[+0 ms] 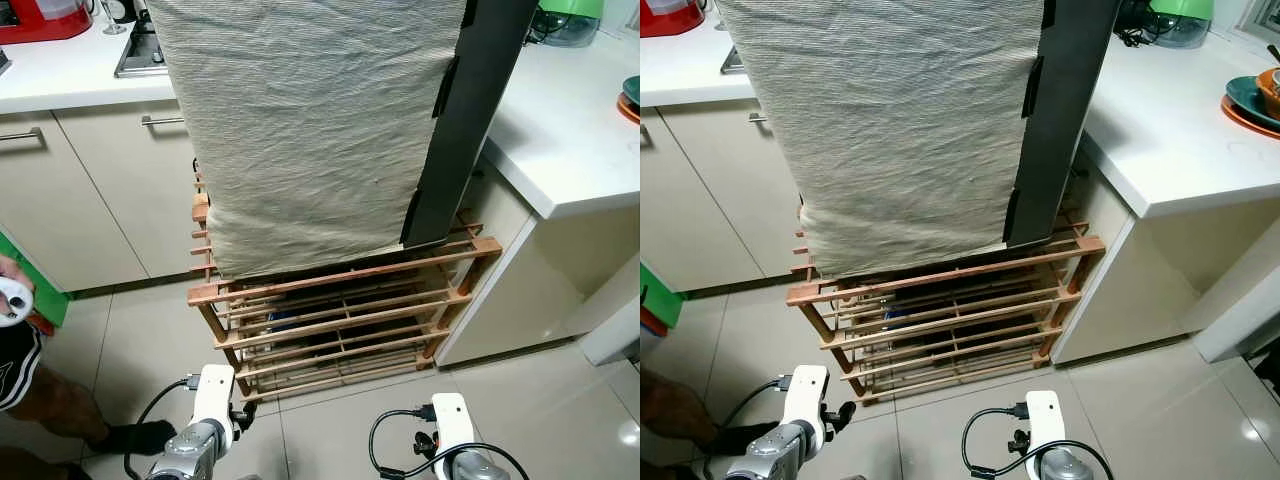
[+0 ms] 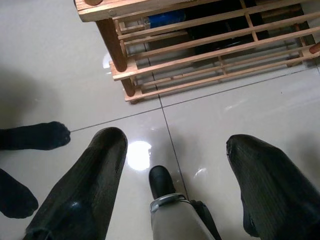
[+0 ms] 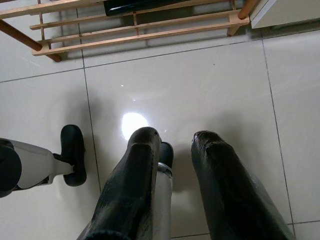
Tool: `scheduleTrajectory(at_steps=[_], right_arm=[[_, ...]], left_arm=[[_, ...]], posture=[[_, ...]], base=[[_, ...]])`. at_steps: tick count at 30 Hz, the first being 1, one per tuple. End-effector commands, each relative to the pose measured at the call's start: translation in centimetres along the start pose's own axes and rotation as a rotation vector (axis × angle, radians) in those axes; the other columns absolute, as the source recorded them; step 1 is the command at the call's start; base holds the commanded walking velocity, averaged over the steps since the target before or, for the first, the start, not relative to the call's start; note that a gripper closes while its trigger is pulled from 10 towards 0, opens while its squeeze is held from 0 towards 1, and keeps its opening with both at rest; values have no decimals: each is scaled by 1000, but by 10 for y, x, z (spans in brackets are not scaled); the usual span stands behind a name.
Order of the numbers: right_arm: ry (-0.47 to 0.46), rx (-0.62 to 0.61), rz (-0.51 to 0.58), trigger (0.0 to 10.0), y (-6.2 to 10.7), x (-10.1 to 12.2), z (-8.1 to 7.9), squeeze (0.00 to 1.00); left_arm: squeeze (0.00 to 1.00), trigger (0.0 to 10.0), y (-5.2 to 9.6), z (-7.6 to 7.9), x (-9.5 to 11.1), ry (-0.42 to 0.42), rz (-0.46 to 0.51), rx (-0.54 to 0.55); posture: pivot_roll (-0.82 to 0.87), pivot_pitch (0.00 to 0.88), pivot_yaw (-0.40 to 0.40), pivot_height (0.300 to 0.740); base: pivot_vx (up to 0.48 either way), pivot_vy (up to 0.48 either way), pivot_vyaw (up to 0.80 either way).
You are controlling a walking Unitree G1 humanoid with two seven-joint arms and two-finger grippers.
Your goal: Clothes washing
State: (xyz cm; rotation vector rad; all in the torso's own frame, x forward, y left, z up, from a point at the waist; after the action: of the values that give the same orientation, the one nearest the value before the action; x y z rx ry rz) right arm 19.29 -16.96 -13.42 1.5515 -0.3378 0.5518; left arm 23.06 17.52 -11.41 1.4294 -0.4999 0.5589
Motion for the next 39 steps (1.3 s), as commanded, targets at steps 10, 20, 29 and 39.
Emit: scheduleTrajectory(at_steps=[10,20,29,39], right_arm=[[-311,-179,-52,10000,3,-16,14,0],[-265,-140,-40,10000,2,-14,14,0],[-298,-170,-40,10000,6,-24,18,0],[-207,-161,-120,10000,9,-41,21,0]], left_arm=[[0,10000,-3,9,-8,-340,-187,-28],[0,10000,-3,10,-11,-352,-178,-5],[0,10000,-3,9,-12,-378,-180,-23],[0,10000,-2,21,-24,-387,-228,-60]], posture=[[-98,0,78,740],[-107,0,56,740],[-143,0,68,740],[-106,0,34,740]], base=[[0,0,0],[0,0,0],[0,0,0],[0,0,0]])
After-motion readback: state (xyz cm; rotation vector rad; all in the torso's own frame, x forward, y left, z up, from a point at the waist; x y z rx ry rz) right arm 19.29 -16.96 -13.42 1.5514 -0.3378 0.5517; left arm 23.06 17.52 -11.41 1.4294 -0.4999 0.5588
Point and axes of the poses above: a point about 5 cm out from each wrist's last joint towards the gripper, its own y axis pointing back from the gripper into the wrist, its own x axis along the axis of the wrist's last joint, z = x × y, the point moved 5 cm from there along -y, pointing out of the wrist towards the gripper, and after that the axes turned 4 degrees about y, right-handed, at the moved point
